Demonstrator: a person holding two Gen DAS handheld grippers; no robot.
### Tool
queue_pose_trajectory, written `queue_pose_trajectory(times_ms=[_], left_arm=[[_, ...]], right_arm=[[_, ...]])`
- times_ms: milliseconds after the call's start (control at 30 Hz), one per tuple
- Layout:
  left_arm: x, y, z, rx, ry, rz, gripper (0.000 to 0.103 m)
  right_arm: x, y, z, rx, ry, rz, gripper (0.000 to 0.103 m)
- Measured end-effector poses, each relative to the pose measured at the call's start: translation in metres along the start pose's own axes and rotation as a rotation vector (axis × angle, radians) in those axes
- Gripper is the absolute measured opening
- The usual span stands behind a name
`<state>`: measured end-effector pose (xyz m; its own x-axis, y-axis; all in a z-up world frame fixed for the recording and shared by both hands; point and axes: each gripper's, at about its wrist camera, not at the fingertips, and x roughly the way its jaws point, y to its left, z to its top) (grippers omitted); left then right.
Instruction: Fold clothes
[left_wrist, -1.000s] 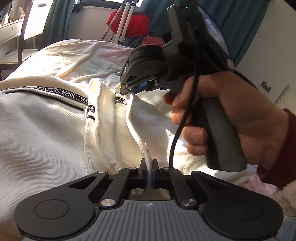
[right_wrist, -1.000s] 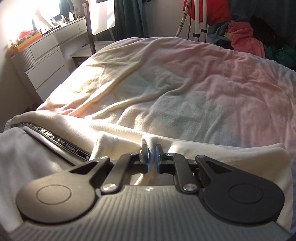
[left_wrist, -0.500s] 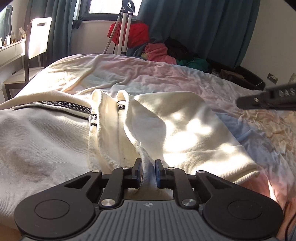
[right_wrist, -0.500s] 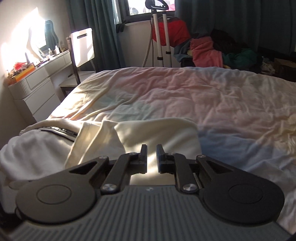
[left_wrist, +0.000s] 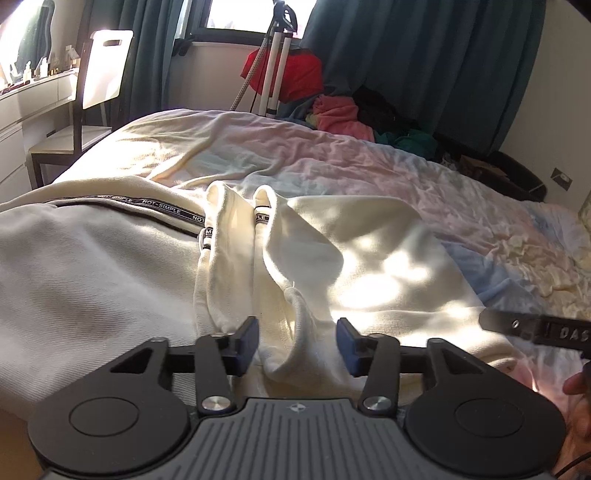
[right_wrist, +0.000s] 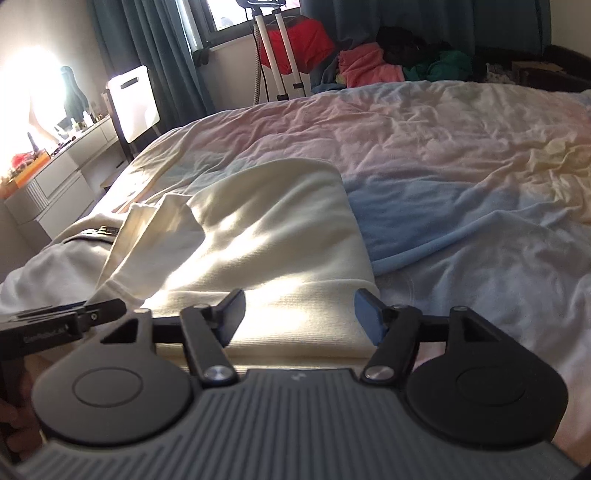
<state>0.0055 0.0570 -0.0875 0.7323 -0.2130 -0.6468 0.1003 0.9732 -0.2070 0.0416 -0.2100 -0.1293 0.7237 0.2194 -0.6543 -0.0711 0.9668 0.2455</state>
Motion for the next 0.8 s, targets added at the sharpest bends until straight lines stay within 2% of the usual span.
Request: queue_pose_trajectory(times_ms=[33,100,200,267,467,600,667,700,733,767,800], left_arm=[[-0.006,0.004,0.001,-0.027,-0.014,-0.005,0.065],[-0.021,0.013,0.003,-0.098,-0.05,0.029,0.095],[-0.052,0.041,0.005,-0.24,-0.113,0.08,0.098],[-0.073,0.068,0.006,-0.382,-0.124,0.091,0.1],[-0.125,0.154,-0.004,-0.77,-0.094,0.191,0.101],[-0.128,0.207,-0.028,-1.047,-0.045,0.153,0.099],[-0.119,0.227,-0.036,-1.125,-0.054,0.142,0.097],[-0.112,0.238,-0.04,-1.142,-0.071,0.156,0.092],[-0.108,0.245,-0.041,-1.165,-0.084,0.206,0.087],[-0.105,0.253,-0.042,-1.188,-0.098,0.254,0.077],[-0.102,0.262,-0.044,-1.229,-0.13,0.248,0.077]], right_arm=[[0.005,0.0,-0.002,-0.004,0.022,-0.016,0.069],[0.012,-0.001,-0.007,-0.012,0.059,-0.046,0.069],[0.014,-0.004,-0.012,-0.011,0.075,-0.056,0.069],[0.011,-0.004,-0.011,-0.009,0.068,-0.059,0.069],[0.004,-0.003,-0.009,-0.014,0.055,-0.064,0.069],[0.0,-0.001,-0.007,-0.015,0.038,-0.064,0.069],[-0.001,0.001,-0.007,-0.025,0.024,-0.072,0.069],[-0.002,0.003,-0.007,-0.03,0.017,-0.076,0.069],[-0.003,0.004,-0.007,-0.037,0.011,-0.081,0.069],[-0.004,0.005,-0.007,-0.045,0.005,-0.085,0.069],[-0.004,0.006,-0.007,-0.051,-0.002,-0.085,0.069]])
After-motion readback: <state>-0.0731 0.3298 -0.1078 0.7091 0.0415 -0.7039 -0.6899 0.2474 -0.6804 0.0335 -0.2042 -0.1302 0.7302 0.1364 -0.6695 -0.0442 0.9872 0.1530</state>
